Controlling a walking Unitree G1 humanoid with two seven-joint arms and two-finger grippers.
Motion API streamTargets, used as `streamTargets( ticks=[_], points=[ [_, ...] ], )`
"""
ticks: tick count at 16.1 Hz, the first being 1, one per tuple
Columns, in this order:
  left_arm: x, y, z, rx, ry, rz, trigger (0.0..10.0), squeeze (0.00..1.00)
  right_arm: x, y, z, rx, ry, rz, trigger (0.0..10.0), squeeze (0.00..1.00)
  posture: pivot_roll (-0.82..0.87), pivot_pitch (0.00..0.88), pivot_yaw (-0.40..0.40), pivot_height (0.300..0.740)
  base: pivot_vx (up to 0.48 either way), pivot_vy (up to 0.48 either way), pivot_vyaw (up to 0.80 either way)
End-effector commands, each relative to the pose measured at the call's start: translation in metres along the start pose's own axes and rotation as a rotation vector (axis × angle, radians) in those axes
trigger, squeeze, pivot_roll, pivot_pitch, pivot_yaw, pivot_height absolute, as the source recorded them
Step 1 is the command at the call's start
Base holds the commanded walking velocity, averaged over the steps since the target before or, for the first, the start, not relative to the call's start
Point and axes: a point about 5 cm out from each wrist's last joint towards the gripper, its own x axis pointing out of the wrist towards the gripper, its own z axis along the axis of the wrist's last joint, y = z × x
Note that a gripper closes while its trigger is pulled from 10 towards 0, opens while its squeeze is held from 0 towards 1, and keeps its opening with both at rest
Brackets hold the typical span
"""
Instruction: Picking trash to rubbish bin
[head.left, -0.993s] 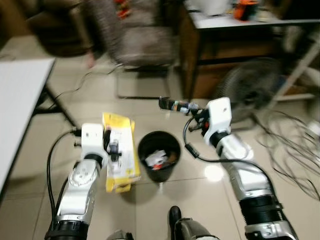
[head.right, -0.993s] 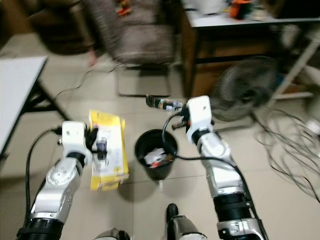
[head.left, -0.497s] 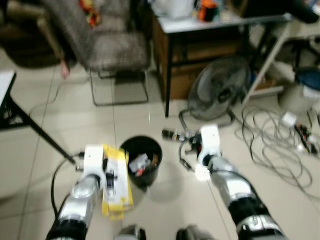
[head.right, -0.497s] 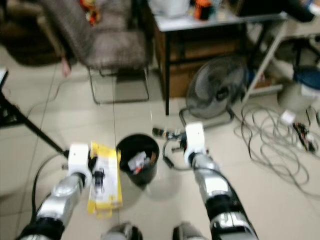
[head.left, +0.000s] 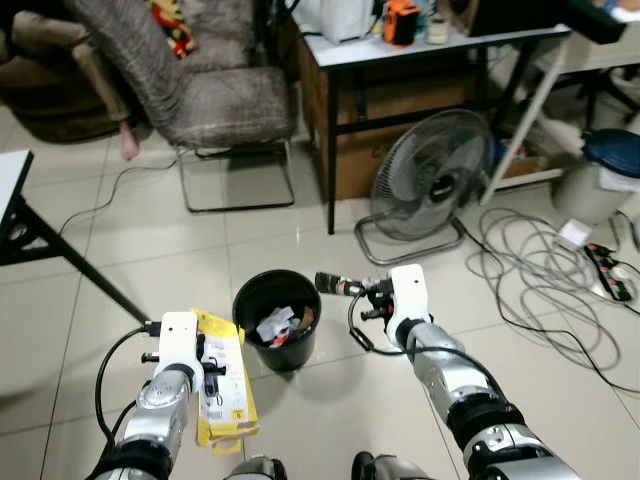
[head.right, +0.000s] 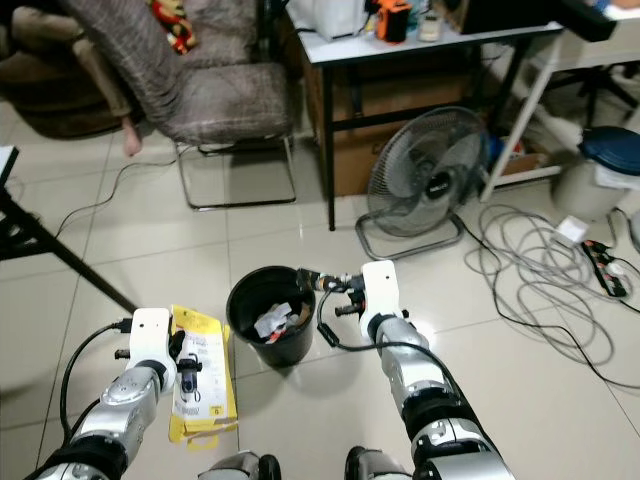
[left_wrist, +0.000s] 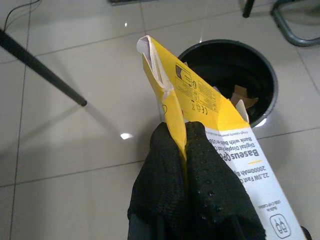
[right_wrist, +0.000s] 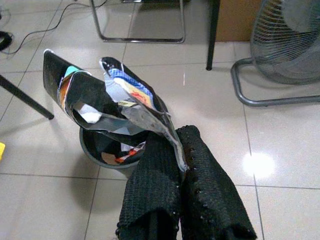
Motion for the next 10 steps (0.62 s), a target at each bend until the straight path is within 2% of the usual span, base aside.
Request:
streamTargets(
  ticks=[1,9,10],
  points=[
    [0.0003,0.0042,-0.0009,-0.003,0.001,0.024,10.0,0.00,0.0013,0.0034,0.0017,-0.019,-0.012,0.012,10.0,0.00,-0.11,0.156,0.056,0.740,0.000,0.000,0.43],
    [0.0029,-0.0003,0.0002,-0.013,-0.003,0.014,10.0,0.00,0.0032,0.0027,-0.0004,-0.023,-0.005,-0.002,10.0,0.00,-0.11,0.156,0.058,0.740,0.000,0.000,0.77],
    [0.0029,-0.0008,-0.0008,-0.013,0.002,0.012,10.0,0.00,0.0033,0.0024,-0.0007,-0.020,-0.004,-0.005,10.0,0.00,-0.11,0.157,0.059,0.740,0.000,0.000,0.00]
  ],
)
